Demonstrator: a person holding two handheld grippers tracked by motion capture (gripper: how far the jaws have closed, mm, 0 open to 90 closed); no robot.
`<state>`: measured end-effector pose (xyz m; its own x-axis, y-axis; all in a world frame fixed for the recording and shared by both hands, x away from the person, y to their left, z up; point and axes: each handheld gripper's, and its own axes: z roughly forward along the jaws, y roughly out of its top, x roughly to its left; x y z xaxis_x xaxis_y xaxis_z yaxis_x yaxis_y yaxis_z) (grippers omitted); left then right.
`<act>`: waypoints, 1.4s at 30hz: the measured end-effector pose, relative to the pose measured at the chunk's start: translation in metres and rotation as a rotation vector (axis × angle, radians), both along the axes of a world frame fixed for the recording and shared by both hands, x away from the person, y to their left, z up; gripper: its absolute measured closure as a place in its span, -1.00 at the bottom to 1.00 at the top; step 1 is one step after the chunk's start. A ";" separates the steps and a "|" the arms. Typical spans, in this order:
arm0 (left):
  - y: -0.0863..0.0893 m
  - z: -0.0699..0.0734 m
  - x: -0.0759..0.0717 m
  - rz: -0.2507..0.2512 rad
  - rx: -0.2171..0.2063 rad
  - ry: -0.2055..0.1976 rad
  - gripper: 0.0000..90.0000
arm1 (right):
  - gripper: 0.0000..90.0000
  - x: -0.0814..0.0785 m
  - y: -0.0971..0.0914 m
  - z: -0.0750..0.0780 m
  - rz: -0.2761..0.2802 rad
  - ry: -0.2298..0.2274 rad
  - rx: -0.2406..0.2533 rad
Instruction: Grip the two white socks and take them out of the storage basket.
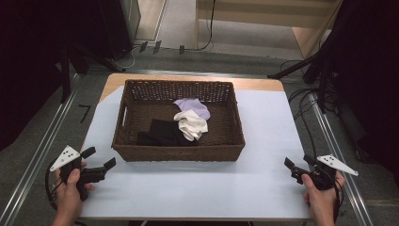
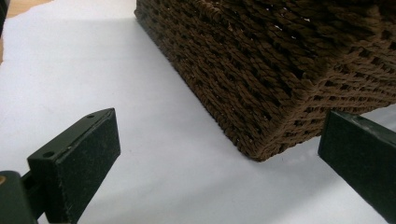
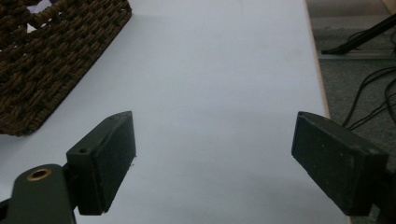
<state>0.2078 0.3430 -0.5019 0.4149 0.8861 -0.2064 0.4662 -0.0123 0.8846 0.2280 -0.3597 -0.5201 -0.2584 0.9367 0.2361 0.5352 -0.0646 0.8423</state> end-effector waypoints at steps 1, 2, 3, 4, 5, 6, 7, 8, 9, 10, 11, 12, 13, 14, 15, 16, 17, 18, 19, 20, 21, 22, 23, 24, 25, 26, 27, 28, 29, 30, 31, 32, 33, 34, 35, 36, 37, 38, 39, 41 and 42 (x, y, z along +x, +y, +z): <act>0.000 0.000 0.000 -0.004 0.000 -0.002 -1.00 | -0.69 0.001 0.002 0.000 0.008 0.011 -0.003; 0.000 0.000 0.000 -0.004 0.002 -0.002 -1.00 | -0.69 0.003 0.004 0.001 0.015 0.025 -0.009; 0.000 0.000 0.000 -0.004 0.002 -0.002 -1.00 | -0.68 0.005 0.006 0.002 0.028 0.034 -0.019; 0.001 0.000 -0.001 -0.002 0.004 -0.004 -1.00 | -0.66 0.007 0.010 0.003 0.035 0.048 -0.048; 0.001 0.000 -0.001 -0.002 0.004 -0.004 -1.00 | -0.66 0.007 0.010 0.003 0.035 0.048 -0.048; 0.001 0.000 -0.001 -0.001 0.004 -0.005 -1.00 | -0.66 0.012 0.017 0.008 0.064 0.069 -0.112; 0.000 0.000 -0.001 0.000 0.005 -0.004 -1.00 | -0.66 0.012 0.017 0.008 0.064 0.069 -0.112; 0.000 0.000 0.000 -0.004 0.004 -0.001 -1.00 | -0.64 0.019 0.023 0.011 0.112 0.084 -0.140; 0.000 0.000 0.000 -0.005 0.003 -0.001 -1.00 | -0.64 0.022 0.026 0.013 0.132 0.102 -0.153; 0.000 0.000 0.000 -0.003 0.000 0.001 -1.00 | -0.64 0.027 0.028 0.014 0.157 0.118 -0.182; 0.000 0.000 0.000 -0.006 0.001 0.003 -1.00 | -0.63 0.030 0.031 0.014 0.171 0.138 -0.206; 0.000 0.000 0.000 -0.009 0.002 0.003 -1.00 | -0.63 0.035 0.036 0.015 0.192 0.176 -0.252; 0.000 0.000 0.000 -0.011 0.003 0.001 -1.00 | -0.63 0.039 0.039 0.015 0.211 0.200 -0.281; 0.000 0.000 0.000 -0.011 0.003 0.001 -1.00 | -0.63 0.039 0.039 0.015 0.211 0.200 -0.281; 0.001 0.000 0.000 -0.015 0.007 0.006 -1.00 | -0.64 0.046 0.045 0.018 0.254 0.242 -0.315; 0.001 0.000 0.000 -0.015 0.007 0.006 -1.00 | -0.64 0.049 0.048 0.019 0.272 0.256 -0.343; 0.001 0.000 0.001 -0.017 0.010 0.007 -1.00 | -0.64 0.053 0.050 0.021 0.289 0.268 -0.369; 0.000 0.000 0.000 -0.016 0.012 0.004 -1.00 | -0.64 0.056 0.052 0.023 0.309 0.279 -0.391; 0.000 0.000 0.000 -0.016 0.013 0.003 -1.00 | -0.64 0.060 0.054 0.024 0.325 0.290 -0.411; 0.000 0.000 0.000 -0.016 0.014 0.003 -1.00 | -0.64 0.063 0.056 0.025 0.338 0.304 -0.428; 0.000 0.000 0.000 -0.016 0.013 0.004 -1.00 | -0.64 0.067 0.058 0.026 0.355 0.315 -0.450; 0.000 0.000 0.000 -0.015 0.010 0.005 -1.00 | -0.64 0.070 0.060 0.028 0.371 0.329 -0.468; 0.000 0.000 0.000 -0.015 0.010 0.005 -1.00 | -0.64 0.070 0.060 0.028 0.371 0.329 -0.468; 0.000 0.000 0.001 -0.016 0.011 0.006 -1.00 | -0.64 0.077 0.062 0.031 0.412 0.352 -0.489; 0.001 0.000 0.000 -0.019 0.013 0.008 -1.00 | -0.65 0.080 0.063 0.033 0.421 0.363 -0.491; 0.001 0.000 0.000 -0.017 0.010 0.007 -1.00 | -0.66 0.083 0.064 0.035 0.428 0.373 -0.499; 0.001 0.000 0.001 -0.015 0.008 0.007 -1.00 | -0.67 0.086 0.065 0.037 0.426 0.384 -0.519; 0.001 0.000 0.001 -0.015 0.009 0.007 -1.00 | -0.70 0.089 0.066 0.039 0.436 0.393 -0.538; 0.001 0.000 0.001 -0.016 0.009 0.006 -1.00 | -0.70 0.091 0.067 0.040 0.440 0.402 -0.550; 0.001 0.000 0.001 -0.015 0.008 0.005 -1.00 | -0.70 0.094 0.069 0.043 0.443 0.411 -0.562; 0.001 0.000 0.001 -0.015 0.008 0.005 -1.00 | -0.70 0.096 0.070 0.045 0.453 0.412 -0.575; 0.001 0.000 0.000 -0.014 0.008 0.005 -1.00 | -0.70 0.099 0.071 0.047 0.464 0.418 -0.582; 0.001 0.000 0.000 -0.014 0.008 0.004 -1.00 | -0.69 0.101 0.073 0.050 0.474 0.422 -0.588; 0.001 0.000 0.000 -0.014 0.007 0.004 -1.00 | -0.69 0.103 0.074 0.053 0.482 0.422 -0.597; 0.001 0.000 0.000 -0.013 0.006 0.005 -1.00 | -0.69 0.105 0.075 0.055 0.489 0.423 -0.604; 0.001 0.000 0.000 -0.013 0.006 0.005 -1.00 | -0.69 0.108 0.077 0.059 0.496 0.424 -0.607; 0.001 0.000 0.000 -0.013 0.006 0.005 -1.00 | -0.69 0.109 0.078 0.062 0.501 0.430 -0.612; 0.001 0.000 0.000 -0.013 0.006 0.005 -1.00 | -0.69 0.111 0.080 0.065 0.513 0.424 -0.613; 0.001 0.000 0.000 -0.012 0.005 0.005 -1.00 | -0.69 0.113 0.082 0.068 0.516 0.428 -0.616; 0.001 0.000 0.000 -0.013 0.005 0.005 -1.00 | -0.70 0.116 0.085 0.074 0.521 0.423 -0.634; 0.001 0.000 0.000 -0.013 0.004 0.004 -1.00 | -0.70 0.117 0.087 0.076 0.520 0.425 -0.643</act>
